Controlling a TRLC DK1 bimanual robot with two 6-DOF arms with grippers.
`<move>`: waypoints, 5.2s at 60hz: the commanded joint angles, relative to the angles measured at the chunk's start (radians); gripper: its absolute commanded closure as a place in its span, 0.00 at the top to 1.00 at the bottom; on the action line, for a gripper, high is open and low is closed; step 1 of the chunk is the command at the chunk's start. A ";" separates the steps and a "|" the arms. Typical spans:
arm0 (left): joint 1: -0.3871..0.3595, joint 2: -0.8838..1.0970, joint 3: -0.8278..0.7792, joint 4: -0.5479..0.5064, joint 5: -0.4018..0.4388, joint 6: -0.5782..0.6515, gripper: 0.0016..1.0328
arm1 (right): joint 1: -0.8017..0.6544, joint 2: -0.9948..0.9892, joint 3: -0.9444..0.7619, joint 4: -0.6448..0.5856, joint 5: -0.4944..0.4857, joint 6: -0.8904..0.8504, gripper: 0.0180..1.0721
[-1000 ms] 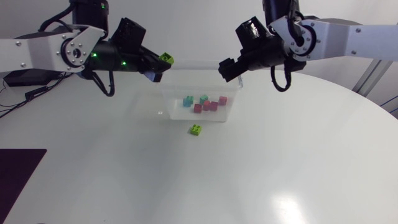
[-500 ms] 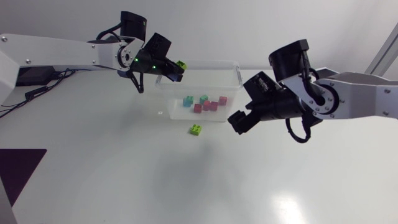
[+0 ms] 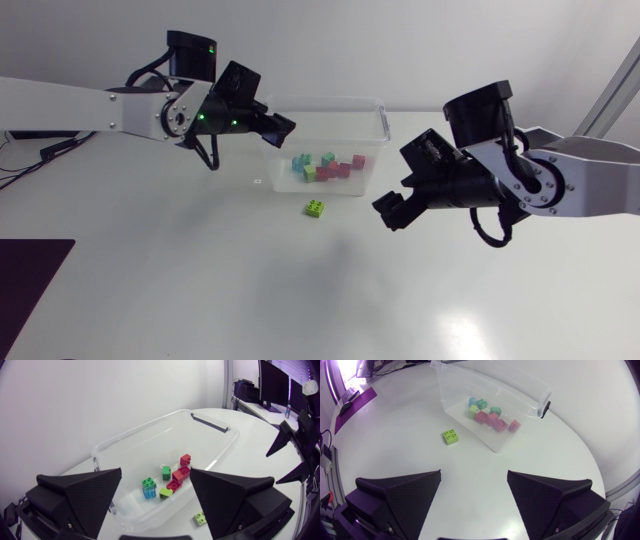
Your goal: Place the duplo bricks in the container
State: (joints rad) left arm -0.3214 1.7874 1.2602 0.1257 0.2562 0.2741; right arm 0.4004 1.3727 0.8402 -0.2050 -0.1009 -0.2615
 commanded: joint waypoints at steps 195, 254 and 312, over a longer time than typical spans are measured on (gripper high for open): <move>-0.300 0.475 0.455 -0.732 -0.333 -0.474 0.96 | -0.071 -0.060 -0.184 0.153 -0.077 -0.001 0.91; -0.266 0.603 0.683 -0.980 -0.311 -0.532 0.62 | -0.067 -0.103 -0.190 0.133 -0.082 0.002 0.91; -0.262 0.558 0.573 -0.994 -0.241 -0.550 0.44 | -0.064 -0.139 -0.197 0.113 -0.082 0.001 0.91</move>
State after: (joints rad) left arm -0.5880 2.3619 1.9099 -0.8566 0.0036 -0.2440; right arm 0.3382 1.2442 0.6708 -0.0788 -0.1795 -0.2615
